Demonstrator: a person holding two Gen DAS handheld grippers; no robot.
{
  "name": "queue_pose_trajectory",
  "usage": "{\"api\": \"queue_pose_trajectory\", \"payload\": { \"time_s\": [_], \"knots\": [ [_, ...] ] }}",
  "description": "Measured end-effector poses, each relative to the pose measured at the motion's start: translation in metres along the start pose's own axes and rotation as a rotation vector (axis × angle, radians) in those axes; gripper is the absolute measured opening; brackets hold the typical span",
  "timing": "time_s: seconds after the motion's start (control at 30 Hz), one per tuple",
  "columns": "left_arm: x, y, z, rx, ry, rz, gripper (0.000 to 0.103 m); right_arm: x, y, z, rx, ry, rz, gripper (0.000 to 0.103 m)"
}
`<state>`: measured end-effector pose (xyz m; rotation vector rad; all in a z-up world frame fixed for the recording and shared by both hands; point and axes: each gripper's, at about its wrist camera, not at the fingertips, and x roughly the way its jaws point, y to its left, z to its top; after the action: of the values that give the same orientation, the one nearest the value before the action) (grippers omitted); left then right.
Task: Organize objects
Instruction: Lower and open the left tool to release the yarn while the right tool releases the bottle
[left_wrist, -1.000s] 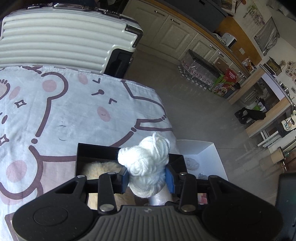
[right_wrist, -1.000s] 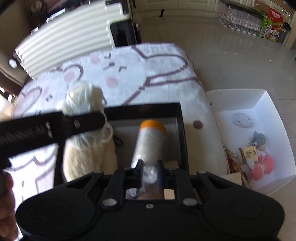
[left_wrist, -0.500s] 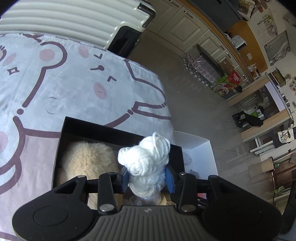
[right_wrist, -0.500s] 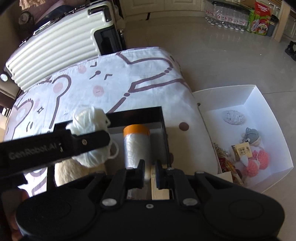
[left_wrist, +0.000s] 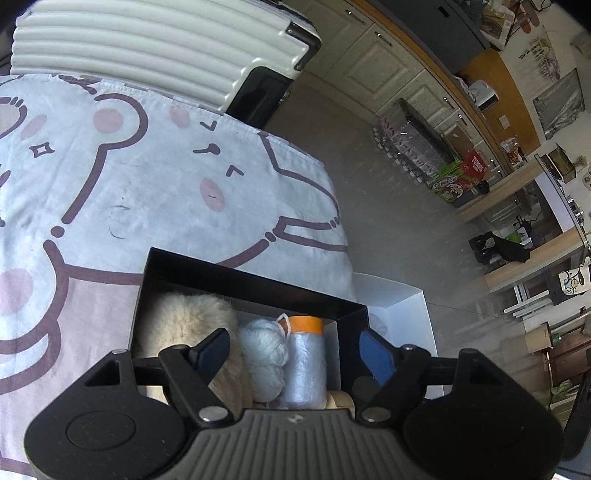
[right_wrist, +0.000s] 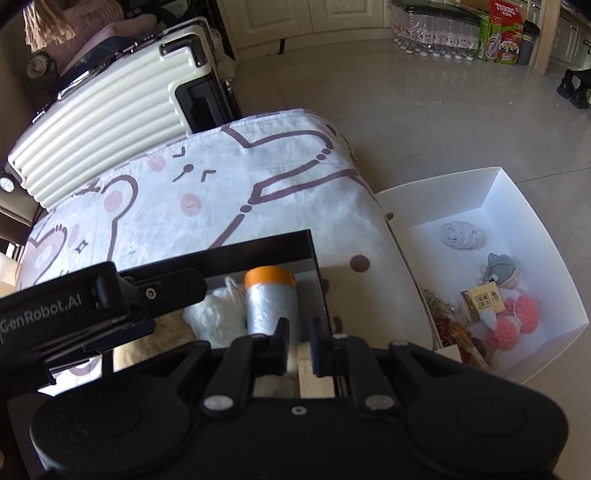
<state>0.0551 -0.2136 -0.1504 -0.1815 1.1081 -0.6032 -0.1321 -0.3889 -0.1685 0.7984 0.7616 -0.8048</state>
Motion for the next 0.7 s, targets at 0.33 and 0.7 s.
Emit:
{"api": "queue_pose_trajectory", "payload": {
  "time_s": [0.33,0.7],
  "knots": [
    [-0.015,0.001,0.001,0.053,-0.014,0.05,0.077,-0.011,0.01,0.0,-0.016,-0.016,-0.013,0.012],
    [-0.048,-0.006,-0.006,0.176,-0.073,0.189,0.077,-0.039,0.009,-0.009,-0.018,-0.072,-0.047,0.023]
  ]
}}
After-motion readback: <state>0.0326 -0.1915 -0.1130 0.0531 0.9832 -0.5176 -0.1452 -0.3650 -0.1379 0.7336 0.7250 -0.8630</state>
